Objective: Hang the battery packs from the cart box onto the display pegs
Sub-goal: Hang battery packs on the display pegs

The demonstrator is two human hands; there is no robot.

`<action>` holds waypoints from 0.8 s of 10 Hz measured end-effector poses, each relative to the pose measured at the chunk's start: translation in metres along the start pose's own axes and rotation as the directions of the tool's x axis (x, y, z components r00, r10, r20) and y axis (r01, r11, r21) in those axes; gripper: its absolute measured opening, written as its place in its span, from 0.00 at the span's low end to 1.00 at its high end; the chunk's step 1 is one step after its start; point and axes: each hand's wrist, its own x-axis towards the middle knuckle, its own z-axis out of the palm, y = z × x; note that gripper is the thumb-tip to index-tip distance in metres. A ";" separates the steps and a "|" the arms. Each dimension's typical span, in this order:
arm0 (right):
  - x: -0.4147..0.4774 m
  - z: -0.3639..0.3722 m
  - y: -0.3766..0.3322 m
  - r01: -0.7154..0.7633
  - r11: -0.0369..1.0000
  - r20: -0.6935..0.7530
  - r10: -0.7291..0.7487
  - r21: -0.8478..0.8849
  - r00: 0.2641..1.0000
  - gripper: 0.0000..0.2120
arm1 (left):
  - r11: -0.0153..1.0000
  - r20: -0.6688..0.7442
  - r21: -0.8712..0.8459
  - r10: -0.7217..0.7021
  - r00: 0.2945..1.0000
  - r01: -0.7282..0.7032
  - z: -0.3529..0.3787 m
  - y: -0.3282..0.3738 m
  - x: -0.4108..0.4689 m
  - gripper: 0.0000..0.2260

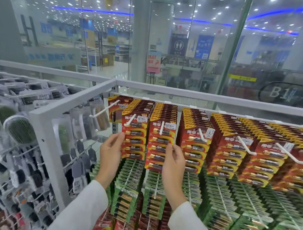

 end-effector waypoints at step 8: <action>-0.174 -0.307 0.088 -0.339 0.930 -0.621 0.349 0.140 0.702 0.03 | 0.793 0.378 0.241 -0.607 0.699 0.559 -0.008 -0.193 -0.222 0.25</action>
